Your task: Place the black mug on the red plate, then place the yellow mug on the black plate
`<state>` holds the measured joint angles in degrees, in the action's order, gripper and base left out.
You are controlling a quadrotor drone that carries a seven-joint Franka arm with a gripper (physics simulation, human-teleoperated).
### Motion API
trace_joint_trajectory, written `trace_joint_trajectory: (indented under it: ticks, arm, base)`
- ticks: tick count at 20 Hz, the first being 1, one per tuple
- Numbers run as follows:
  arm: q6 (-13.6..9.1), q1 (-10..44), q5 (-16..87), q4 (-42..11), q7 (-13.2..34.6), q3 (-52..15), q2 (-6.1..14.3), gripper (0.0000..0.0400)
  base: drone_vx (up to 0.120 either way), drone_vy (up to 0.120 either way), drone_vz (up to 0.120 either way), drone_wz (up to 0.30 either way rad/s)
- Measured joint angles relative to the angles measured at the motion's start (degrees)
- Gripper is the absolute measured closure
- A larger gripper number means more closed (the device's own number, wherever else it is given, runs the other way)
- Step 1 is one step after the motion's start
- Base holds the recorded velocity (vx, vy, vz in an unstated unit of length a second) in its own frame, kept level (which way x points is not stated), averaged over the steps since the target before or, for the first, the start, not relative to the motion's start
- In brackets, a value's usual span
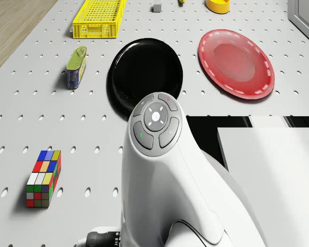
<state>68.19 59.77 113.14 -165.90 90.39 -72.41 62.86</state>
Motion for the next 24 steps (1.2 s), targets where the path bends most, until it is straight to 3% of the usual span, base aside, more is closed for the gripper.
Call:
trace_joint_trajectory:
  ticks: [18, 24]
  arm:
    - [4.47, 2.23, -2.66, 0.36, 2.01, -1.89, 5.25, 0.0000]
    - [5.78, 3.51, -3.46, 0.77, 2.94, -2.49, 6.61, 0.0000]
  base:
    - [0.000, 0.013, -0.120, 0.000]
    - [0.000, 0.000, -0.013, 0.000]
